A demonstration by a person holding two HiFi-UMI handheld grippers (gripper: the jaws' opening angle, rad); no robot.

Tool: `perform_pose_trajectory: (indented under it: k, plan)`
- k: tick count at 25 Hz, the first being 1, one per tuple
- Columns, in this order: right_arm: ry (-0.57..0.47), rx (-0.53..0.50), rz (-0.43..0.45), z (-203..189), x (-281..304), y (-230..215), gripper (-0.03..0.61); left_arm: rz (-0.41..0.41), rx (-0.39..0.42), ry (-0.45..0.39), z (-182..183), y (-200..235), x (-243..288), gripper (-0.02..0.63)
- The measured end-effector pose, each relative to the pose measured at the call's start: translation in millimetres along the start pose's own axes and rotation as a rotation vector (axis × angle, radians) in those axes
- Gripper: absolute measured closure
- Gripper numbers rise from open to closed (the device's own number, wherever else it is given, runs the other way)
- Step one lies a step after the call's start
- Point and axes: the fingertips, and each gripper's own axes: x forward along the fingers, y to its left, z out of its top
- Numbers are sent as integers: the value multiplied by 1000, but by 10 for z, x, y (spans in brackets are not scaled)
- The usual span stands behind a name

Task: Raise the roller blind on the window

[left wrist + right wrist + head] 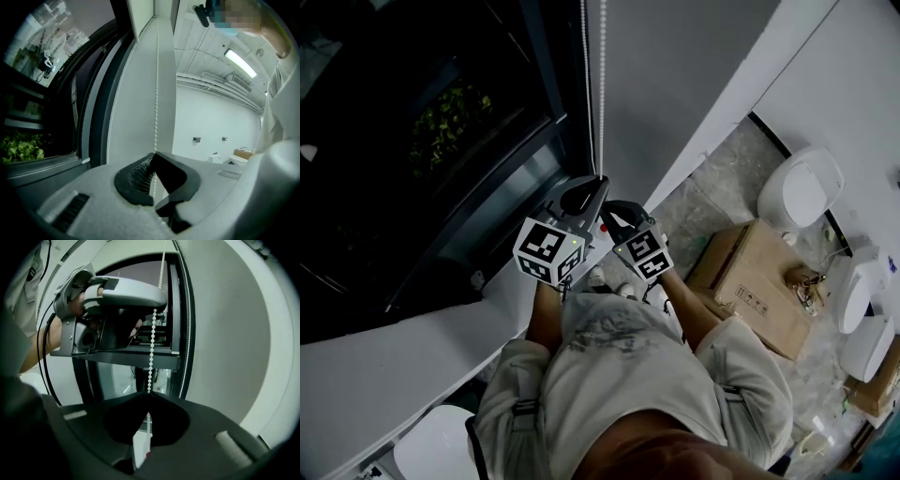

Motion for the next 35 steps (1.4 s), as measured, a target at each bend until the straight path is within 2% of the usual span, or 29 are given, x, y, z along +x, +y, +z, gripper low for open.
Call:
perform_pose_trajectory:
  k: [10, 20, 28, 35]
  plan:
    - [58, 22, -6, -292, 48, -20, 568, 0, -27, 49, -293, 13, 56, 600]
    - [49, 44, -2, -238, 25, 46, 563, 11, -29, 38, -281, 56, -15, 600]
    - [-16, 52, -41, 158, -162, -79, 540, 42, -41, 24, -280, 192, -88, 600]
    - [-159, 48, -63, 875, -494, -256, 521, 47, -41, 23, -276, 239, -99, 600]
